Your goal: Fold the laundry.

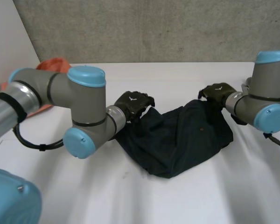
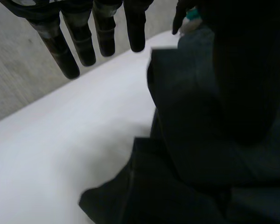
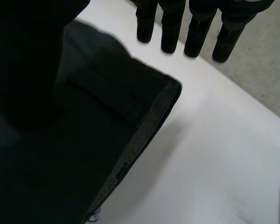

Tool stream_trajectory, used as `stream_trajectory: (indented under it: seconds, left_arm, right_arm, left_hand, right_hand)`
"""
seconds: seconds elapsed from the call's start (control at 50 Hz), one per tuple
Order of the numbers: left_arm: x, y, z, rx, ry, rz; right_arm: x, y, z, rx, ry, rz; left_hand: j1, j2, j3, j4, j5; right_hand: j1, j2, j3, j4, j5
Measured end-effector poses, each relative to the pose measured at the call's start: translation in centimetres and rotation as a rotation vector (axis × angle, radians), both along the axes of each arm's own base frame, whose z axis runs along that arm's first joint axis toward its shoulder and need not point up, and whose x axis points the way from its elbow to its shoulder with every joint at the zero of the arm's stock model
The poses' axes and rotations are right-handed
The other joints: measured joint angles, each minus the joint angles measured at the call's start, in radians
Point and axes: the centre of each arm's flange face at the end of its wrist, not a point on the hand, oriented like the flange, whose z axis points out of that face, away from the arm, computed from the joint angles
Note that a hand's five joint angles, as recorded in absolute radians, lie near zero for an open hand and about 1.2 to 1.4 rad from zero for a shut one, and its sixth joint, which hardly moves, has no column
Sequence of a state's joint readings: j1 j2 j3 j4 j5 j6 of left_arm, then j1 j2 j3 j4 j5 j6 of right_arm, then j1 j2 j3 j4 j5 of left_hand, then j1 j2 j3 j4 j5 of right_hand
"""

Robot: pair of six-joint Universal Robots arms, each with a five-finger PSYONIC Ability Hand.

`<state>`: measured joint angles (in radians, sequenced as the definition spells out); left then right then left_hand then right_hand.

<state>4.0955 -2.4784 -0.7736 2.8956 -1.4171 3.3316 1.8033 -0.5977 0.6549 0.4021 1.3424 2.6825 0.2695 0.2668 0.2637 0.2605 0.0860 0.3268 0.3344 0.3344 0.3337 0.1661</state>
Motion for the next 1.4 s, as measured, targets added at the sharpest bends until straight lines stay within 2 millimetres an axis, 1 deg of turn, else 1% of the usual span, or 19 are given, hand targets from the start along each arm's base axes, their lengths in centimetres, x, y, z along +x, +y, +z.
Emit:
stream_trajectory:
  seconds: [0.06, 0.08, 0.1, 0.12, 0.24, 0.38, 0.46, 0.48, 0.52, 0.58, 0.68, 0.8, 0.88, 0.96, 1.06, 1.16, 1.22, 1.3, 1.4]
  left_arm:
    - [-0.4, -0.3, -1.1, 0.011, -0.010, -0.004]
    - [-0.5, -0.4, -1.5, 0.013, -0.013, -0.005]
    - [-0.6, -0.4, -1.6, 0.014, -0.014, -0.006]
    - [-0.6, -0.5, -1.7, 0.012, -0.014, -0.006]
    - [-0.7, -1.0, -0.7, -0.024, -0.001, 0.017]
    - [0.6, -1.3, 6.4, -0.166, 0.069, 0.120]
    - [3.3, -0.7, 13.3, -0.294, 0.155, 0.202]
    - [3.5, -0.6, 13.8, -0.302, 0.161, 0.207]
    - [5.6, 0.4, 17.5, -0.376, 0.216, 0.244]
    - [7.7, 2.0, 20.7, -0.445, 0.266, 0.268]
    - [9.9, 4.7, 23.1, -0.498, 0.304, 0.275]
    - [10.7, 5.9, 21.6, -0.457, 0.272, 0.250]
    - [10.5, 4.6, 18.9, -0.390, 0.223, 0.244]
    - [9.5, 1.3, 15.1, -0.326, 0.173, 0.252]
    - [7.8, -2.9, 14.1, -0.393, 0.215, 0.267]
    - [6.6, -6.5, 17.1, -0.605, 0.361, 0.278]
    - [6.3, -8.1, 21.3, -0.829, 0.530, 0.279]
    - [6.7, -8.3, 25.9, -1.055, 0.737, 0.262]
    - [7.1, -8.4, 26.0, -1.076, 0.791, 0.257]
  right_arm:
    - [0.3, -0.4, -1.3, -0.004, 0.025, 0.015]
    - [0.5, -0.5, -1.6, -0.011, 0.032, 0.022]
    - [0.6, -0.6, -1.6, -0.018, 0.035, 0.026]
    - [0.7, -0.6, -1.6, -0.026, 0.037, 0.028]
    - [0.9, -0.5, 2.1, -0.136, 0.020, 0.025]
    - [-0.1, 2.3, 10.1, -0.277, -0.008, 0.016]
    - [-0.9, 5.2, 14.8, -0.355, -0.012, 0.019]
    - [-1.0, 5.5, 15.2, -0.361, -0.011, 0.019]
    - [-1.5, 7.5, 17.8, -0.404, -0.001, 0.023]
    - [-2.1, 10.1, 20.4, -0.441, 0.019, 0.031]
    - [-2.8, 13.8, 23.0, -0.448, 0.065, 0.061]
    - [-2.9, 15.8, 23.4, -0.403, 0.100, 0.123]
    - [-2.5, 15.2, 22.2, -0.352, 0.107, 0.149]
    - [-1.6, 12.6, 19.3, -0.275, 0.106, 0.149]
    - [-0.6, 8.3, 17.3, -0.303, 0.060, 0.079]
    - [0.4, 4.4, 18.7, -0.510, -0.034, -0.016]
    - [1.4, 2.2, 22.5, -0.797, -0.167, -0.083]
    - [2.2, 2.0, 26.8, -1.090, -0.318, -0.118]
    - [2.5, 2.8, 27.4, -1.161, -0.362, -0.109]
  left_hand:
    - [0.228, 0.214, 0.216, 0.205, 0.207]
    - [0.563, 0.489, 0.488, 0.496, 0.488]
    - [0.614, 0.557, 0.532, 0.540, 0.530]
    - [0.826, 0.783, 0.778, 0.775, 0.758]
    - [0.863, 0.926, 0.918, 0.935, 0.866]
    - [0.863, 0.927, 0.923, 0.935, 0.866]
    - [0.863, 0.928, 0.923, 0.935, 0.866]
    - [0.863, 0.928, 0.923, 0.935, 0.866]
    - [0.863, 0.928, 0.923, 0.936, 0.866]
    - [0.863, 0.929, 0.924, 0.938, 0.866]
    - [0.863, 0.929, 0.924, 0.939, 0.866]
    - [0.863, 0.929, 0.924, 0.939, 0.866]
    - [0.863, 0.930, 0.924, 0.939, 0.866]
    - [0.863, 0.930, 0.926, 0.939, 0.866]
    - [0.863, 0.932, 0.929, 0.940, 0.866]
    - [0.863, 0.933, 0.930, 0.940, 0.866]
    - [0.863, 0.933, 0.930, 0.940, 0.866]
    - [0.863, 0.933, 0.930, 0.940, 0.866]
    - [0.863, 0.933, 0.930, 0.940, 0.866]
  right_hand:
    - [0.386, 0.391, 0.382, 0.382, 0.342]
    - [0.610, 0.642, 0.626, 0.626, 0.560]
    - [0.693, 0.733, 0.718, 0.704, 0.639]
    - [0.749, 0.793, 0.779, 0.780, 0.722]
    - [0.786, 0.843, 0.847, 0.859, 0.794]
    - [0.791, 0.843, 0.847, 0.862, 0.794]
    - [0.791, 0.842, 0.847, 0.862, 0.806]
    - [0.791, 0.843, 0.847, 0.862, 0.807]
    - [0.791, 0.842, 0.847, 0.862, 0.807]
    - [0.791, 0.843, 0.847, 0.862, 0.807]
    - [0.791, 0.843, 0.847, 0.862, 0.808]
    - [0.791, 0.842, 0.855, 0.862, 0.808]
    - [0.791, 0.842, 0.855, 0.862, 0.808]
    - [0.791, 0.843, 0.855, 0.863, 0.808]
    - [0.791, 0.842, 0.855, 0.863, 0.808]
    - [0.791, 0.843, 0.855, 0.864, 0.808]
    - [0.791, 0.843, 0.855, 0.864, 0.808]
    - [0.791, 0.843, 0.855, 0.865, 0.808]
    - [0.791, 0.843, 0.855, 0.865, 0.818]
